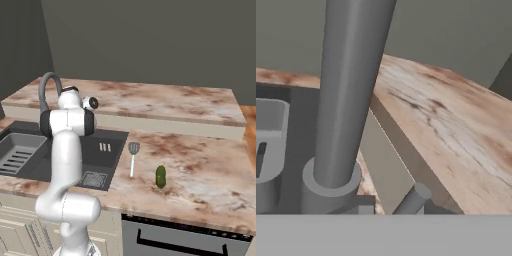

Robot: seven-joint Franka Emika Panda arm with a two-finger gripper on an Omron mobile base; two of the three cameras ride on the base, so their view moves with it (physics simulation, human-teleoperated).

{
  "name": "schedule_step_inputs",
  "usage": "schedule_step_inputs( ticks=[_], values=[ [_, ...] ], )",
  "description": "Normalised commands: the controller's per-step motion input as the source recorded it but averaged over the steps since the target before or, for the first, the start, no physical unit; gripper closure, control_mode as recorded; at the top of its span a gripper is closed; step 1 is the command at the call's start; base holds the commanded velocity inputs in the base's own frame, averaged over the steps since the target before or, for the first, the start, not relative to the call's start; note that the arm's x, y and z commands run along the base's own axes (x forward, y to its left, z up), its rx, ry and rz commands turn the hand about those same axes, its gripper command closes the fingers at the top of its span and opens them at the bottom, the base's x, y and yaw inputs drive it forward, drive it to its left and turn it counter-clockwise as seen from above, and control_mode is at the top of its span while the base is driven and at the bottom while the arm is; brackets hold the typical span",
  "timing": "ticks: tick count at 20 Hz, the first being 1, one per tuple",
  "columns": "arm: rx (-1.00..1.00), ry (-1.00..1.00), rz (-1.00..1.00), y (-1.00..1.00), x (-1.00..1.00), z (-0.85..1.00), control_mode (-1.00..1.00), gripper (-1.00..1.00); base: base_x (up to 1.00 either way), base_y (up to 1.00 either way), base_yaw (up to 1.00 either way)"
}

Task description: Turn on the sink faucet. Then move the cucumber from the counter to the sink. Turn off the sink. Move the vegetable from the sink to the pot next to the stove. Finally move the pot to the rear left burner.

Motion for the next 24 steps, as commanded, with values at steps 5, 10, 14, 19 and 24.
schedule_step_inputs(
  ticks=[5, 10, 14, 19, 24],
  values=[
    [0.04, 0.03, -0.09, -0.50, 0.00, -0.46, -1.00, 1.00, 0.00, 0.00, 0.00],
    [0.04, 0.03, -0.06, -0.60, -0.04, -0.52, -1.00, 1.00, 0.00, 0.00, 0.00],
    [0.04, 0.03, -0.05, -0.63, -0.10, -0.53, -1.00, 1.00, 0.00, 0.00, 0.00],
    [0.03, 0.03, -0.05, -0.64, -0.15, -0.56, -1.00, 1.00, 0.00, 0.00, 0.00],
    [0.03, 0.05, -0.04, -0.57, -0.15, -0.56, -1.00, 1.00, 0.00, 0.00, 0.00]
  ],
)
